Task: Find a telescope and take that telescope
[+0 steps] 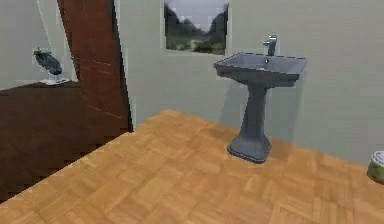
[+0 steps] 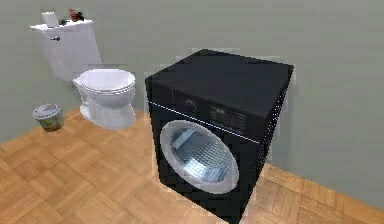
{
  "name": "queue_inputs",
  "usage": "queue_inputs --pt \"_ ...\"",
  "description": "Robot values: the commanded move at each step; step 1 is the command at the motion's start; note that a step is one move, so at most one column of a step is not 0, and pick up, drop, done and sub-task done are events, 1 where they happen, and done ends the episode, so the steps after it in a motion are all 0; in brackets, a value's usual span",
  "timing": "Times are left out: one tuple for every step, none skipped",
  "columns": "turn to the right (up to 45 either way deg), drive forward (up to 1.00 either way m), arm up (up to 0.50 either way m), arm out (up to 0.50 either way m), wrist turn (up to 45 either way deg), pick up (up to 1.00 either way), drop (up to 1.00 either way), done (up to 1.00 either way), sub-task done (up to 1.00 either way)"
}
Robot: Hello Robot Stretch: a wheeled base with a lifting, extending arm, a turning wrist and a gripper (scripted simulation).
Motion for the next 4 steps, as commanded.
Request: queue_inputs --pt "39.0 0.00 0.00 0.00 0.0 0.00 0.00 0.00 0.00" --pt "0.0 0.30 0.00 0.00 0.0 0.00 0.00 0.00 0.00" --pt "-45.0 0.00 0.00 0.00 0.0 0.00 0.00 0.00 0.00" --pt "-42.0 0.00 0.00 0.00 0.0 0.00 0.00 0.00 0.00"
